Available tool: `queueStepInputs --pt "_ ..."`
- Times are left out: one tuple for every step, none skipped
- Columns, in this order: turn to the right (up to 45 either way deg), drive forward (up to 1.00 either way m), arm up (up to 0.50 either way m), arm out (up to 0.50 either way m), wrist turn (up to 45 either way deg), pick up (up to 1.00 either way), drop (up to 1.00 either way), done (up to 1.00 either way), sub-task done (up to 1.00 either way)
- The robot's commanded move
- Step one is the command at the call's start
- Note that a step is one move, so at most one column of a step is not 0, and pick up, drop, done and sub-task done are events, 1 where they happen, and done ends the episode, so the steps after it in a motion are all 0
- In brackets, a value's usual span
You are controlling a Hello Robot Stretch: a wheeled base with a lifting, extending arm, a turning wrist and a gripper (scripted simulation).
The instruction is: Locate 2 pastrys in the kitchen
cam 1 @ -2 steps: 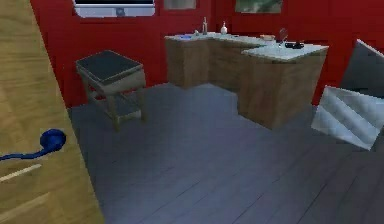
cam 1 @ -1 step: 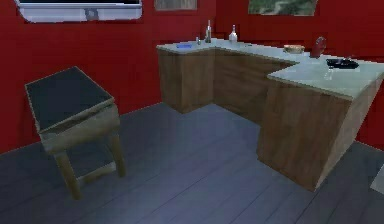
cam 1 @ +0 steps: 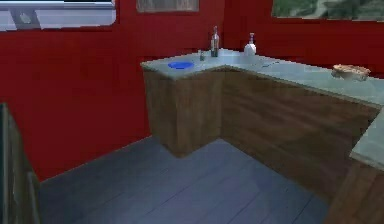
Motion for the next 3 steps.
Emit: queueStepInputs --pt "0.0 1.00 0.00 0.00 0.0 0.00 0.00 0.00 0.00" --pt "18.0 0.00 0.00 0.00 0.0 0.00 0.00 0.00 0.00" --pt "0.0 0.15 0.00 0.00 0.0 0.00 0.00 0.00 0.00"
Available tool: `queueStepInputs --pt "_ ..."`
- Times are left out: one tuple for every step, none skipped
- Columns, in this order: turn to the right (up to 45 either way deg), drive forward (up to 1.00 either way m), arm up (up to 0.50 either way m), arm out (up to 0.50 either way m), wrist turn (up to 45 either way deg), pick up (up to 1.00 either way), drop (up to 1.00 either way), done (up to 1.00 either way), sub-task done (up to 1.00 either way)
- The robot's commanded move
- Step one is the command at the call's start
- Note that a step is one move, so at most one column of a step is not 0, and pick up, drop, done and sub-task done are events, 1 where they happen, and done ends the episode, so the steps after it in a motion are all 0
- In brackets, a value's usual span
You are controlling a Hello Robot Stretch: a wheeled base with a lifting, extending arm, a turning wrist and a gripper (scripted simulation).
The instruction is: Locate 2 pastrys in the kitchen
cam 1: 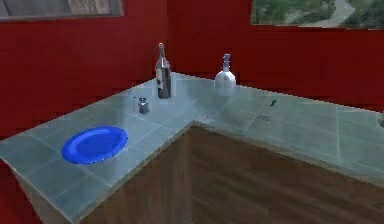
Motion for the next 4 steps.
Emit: queueStepInputs --pt "45.0 0.00 0.00 0.00 0.0 0.00 0.00 0.00 0.00" --pt "15.0 0.00 0.00 0.00 0.0 0.00 0.00 0.00 0.00" --pt "0.0 0.40 0.00 0.00 0.0 0.00 0.00 0.00 0.00" --pt "-12.0 0.00 0.00 0.00 0.0 0.00 0.00 0.00 0.00"
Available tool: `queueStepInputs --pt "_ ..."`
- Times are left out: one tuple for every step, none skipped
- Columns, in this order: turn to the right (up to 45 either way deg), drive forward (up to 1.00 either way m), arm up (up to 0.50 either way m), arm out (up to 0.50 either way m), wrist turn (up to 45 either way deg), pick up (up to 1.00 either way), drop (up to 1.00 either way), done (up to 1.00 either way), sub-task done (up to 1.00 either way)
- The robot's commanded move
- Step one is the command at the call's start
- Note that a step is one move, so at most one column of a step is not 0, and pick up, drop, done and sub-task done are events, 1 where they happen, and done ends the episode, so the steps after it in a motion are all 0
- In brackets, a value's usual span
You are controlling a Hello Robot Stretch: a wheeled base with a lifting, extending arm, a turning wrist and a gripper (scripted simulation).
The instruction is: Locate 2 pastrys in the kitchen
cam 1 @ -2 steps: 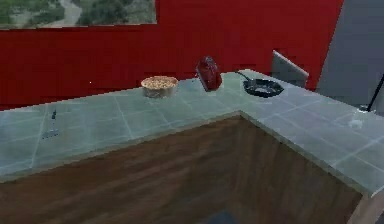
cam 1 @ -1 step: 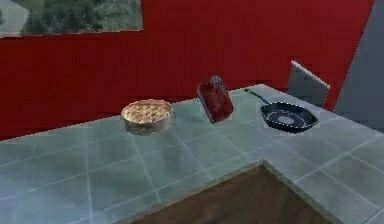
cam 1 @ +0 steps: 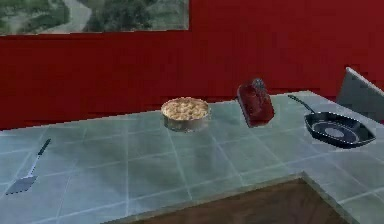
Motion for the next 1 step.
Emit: queueStepInputs --pt "0.0 0.00 0.00 0.00 0.0 0.00 0.00 1.00 0.00"
